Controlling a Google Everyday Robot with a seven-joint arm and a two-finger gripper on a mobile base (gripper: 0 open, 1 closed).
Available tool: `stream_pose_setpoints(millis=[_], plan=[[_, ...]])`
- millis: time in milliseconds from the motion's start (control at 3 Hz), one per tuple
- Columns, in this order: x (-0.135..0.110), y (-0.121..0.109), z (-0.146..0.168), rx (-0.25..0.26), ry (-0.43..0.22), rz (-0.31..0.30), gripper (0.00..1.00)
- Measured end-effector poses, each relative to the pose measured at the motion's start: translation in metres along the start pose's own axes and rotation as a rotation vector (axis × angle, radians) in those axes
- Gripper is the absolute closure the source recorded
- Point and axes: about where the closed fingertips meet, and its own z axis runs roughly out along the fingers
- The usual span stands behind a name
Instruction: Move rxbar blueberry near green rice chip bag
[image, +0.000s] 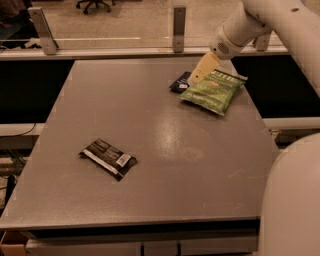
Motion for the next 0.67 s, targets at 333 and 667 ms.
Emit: stream_pose_setpoints(millis=[333, 667], plan=[[0.022, -0.024, -0.060, 0.118, -0.069, 0.028, 0.00], [0.039, -0.042, -0.142, 0.268, -0.119, 0.030, 0.00]])
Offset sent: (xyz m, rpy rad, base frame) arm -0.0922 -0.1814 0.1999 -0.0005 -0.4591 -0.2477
